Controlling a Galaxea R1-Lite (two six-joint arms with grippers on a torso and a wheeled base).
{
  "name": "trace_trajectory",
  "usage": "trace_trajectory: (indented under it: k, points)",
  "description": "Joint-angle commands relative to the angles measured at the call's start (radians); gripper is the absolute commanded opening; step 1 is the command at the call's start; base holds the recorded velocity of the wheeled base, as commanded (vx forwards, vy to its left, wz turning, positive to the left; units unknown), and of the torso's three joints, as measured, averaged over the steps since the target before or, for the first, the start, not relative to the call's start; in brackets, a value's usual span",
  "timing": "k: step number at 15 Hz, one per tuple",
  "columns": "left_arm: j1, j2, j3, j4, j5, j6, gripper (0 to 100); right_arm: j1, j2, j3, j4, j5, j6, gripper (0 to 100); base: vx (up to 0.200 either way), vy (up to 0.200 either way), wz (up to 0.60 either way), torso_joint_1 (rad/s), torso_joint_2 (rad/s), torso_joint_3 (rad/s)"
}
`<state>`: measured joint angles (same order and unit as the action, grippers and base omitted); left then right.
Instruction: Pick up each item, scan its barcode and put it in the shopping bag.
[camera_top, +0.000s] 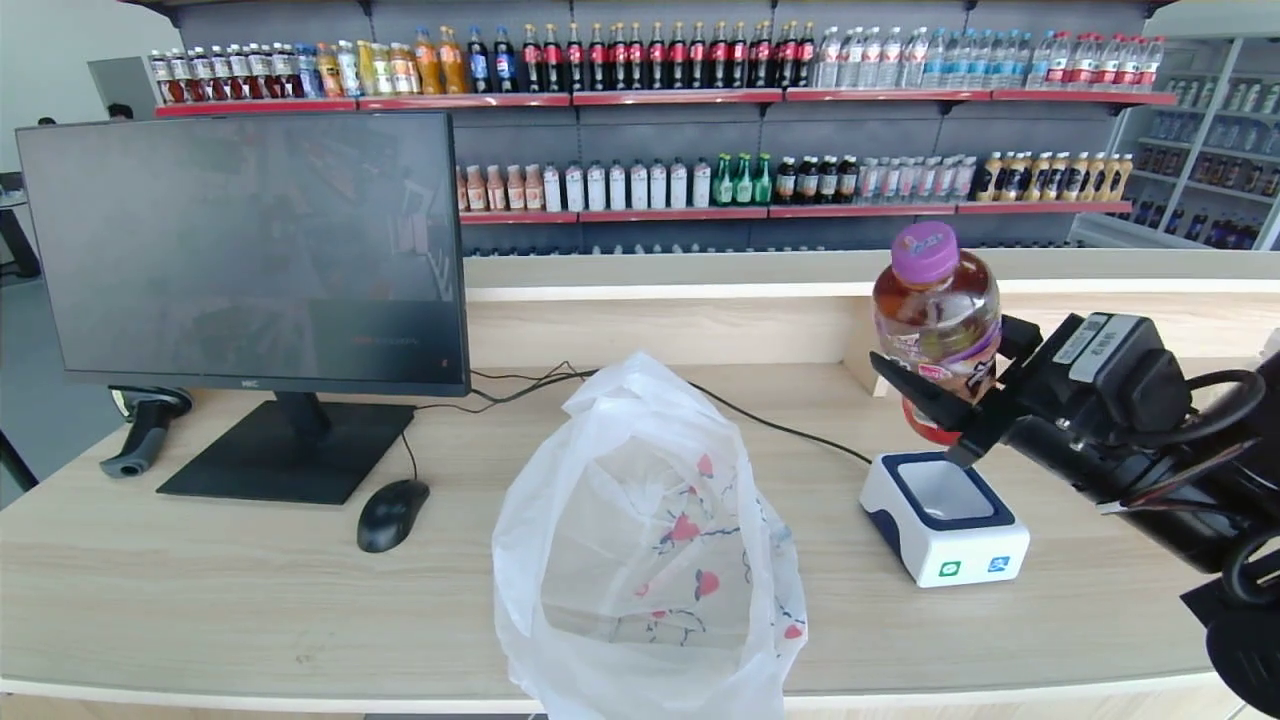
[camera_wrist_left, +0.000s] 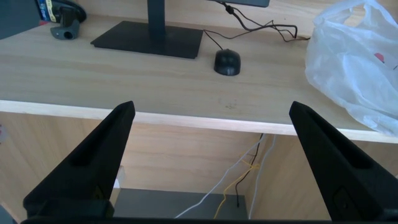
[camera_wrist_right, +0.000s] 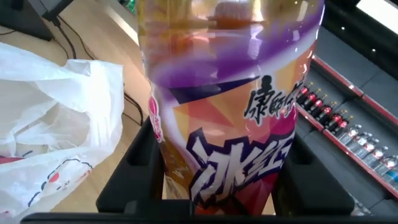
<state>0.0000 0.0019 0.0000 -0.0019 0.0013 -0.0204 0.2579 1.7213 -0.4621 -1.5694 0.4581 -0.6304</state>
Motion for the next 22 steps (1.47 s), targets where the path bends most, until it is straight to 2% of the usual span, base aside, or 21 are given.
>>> trace_trajectory:
  k: [1,4,7,10,15,16,20,22]
  points:
    - [0.000,0.000,0.000,0.000,0.000,-0.001,100,-0.009,0.032,0.007,-0.001,0.045,-0.040,0,0.000,0.000,0.00,0.000,0.00,0.000]
    - [0.000,0.000,0.000,-0.001,0.000,0.000,100,-0.040,0.070,0.010,-0.001,0.159,-0.115,0,0.000,0.000,0.00,0.000,0.00,0.000]
    - [0.000,0.000,0.000,0.000,0.000,-0.001,100,-0.127,0.087,-0.001,-0.001,0.243,-0.166,0,0.000,0.000,0.00,0.000,0.00,0.000]
    - [0.000,0.000,0.000,-0.001,0.000,-0.001,100,-0.149,0.123,-0.015,-0.001,0.363,-0.244,0,0.000,0.000,0.00,0.000,0.00,0.000]
    - [0.000,0.000,0.000,-0.001,0.000,0.000,100,-0.170,0.126,0.049,-0.001,0.406,-0.299,0,0.000,0.000,0.00,0.000,0.00,0.000]
    - [0.000,0.000,0.000,-0.001,0.000,-0.001,100,-0.172,0.123,0.074,-0.001,0.447,-0.336,0,0.000,0.000,0.00,0.000,0.00,0.000]
    - [0.000,0.000,0.000,-0.001,0.000,-0.001,100,-0.186,0.146,0.060,-0.001,0.479,-0.351,0,0.000,0.000,0.00,0.000,0.00,0.000]
    - [0.000,0.000,0.000,0.000,0.000,0.000,100,-0.224,0.161,0.062,-0.001,0.545,-0.365,0,0.000,0.000,0.00,0.000,0.00,0.000]
